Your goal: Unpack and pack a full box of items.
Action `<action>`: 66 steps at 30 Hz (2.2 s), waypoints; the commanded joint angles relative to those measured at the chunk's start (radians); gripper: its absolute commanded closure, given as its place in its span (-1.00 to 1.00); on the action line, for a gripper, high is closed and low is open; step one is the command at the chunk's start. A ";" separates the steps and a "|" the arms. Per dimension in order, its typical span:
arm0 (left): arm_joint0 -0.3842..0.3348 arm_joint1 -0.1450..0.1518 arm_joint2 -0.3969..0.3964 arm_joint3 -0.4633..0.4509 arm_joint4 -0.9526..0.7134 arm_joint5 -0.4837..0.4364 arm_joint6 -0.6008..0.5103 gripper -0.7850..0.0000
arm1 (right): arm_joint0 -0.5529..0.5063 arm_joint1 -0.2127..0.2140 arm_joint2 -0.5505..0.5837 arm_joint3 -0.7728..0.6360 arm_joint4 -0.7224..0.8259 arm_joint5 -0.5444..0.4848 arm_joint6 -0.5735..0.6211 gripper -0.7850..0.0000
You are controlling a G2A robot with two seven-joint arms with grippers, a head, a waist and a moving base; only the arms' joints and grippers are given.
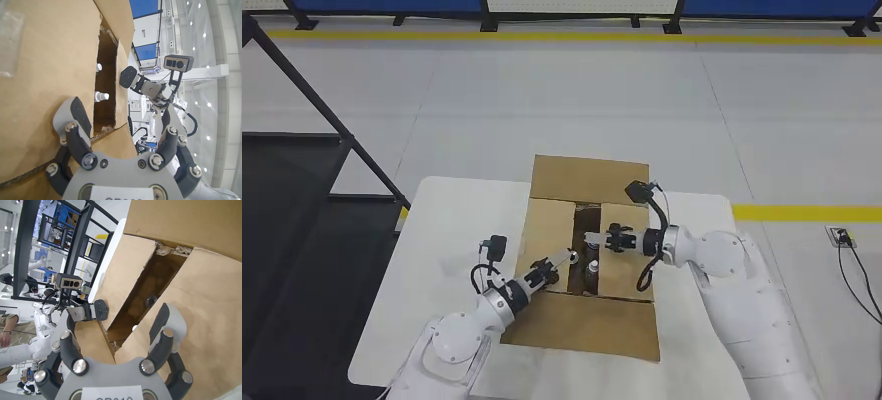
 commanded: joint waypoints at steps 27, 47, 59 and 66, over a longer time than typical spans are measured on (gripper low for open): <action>0.172 0.044 -0.296 -0.239 -0.161 -0.039 -0.162 -1.00 | 0.030 0.030 -0.006 -0.004 0.020 0.060 -0.007 -1.00; 0.281 0.119 -0.464 -0.146 -0.124 0.005 -0.680 -1.00 | 0.037 0.041 0.102 0.148 0.164 0.139 -0.385 -1.00; 0.268 0.133 -0.384 -0.159 -0.140 -0.028 -0.704 -1.00 | 0.201 0.010 0.018 0.465 0.145 0.174 -0.599 -1.00; 0.276 0.136 -0.375 -0.198 -0.217 -0.020 -0.648 -1.00 | 0.315 -0.019 -0.033 0.674 0.210 0.063 -0.545 -1.00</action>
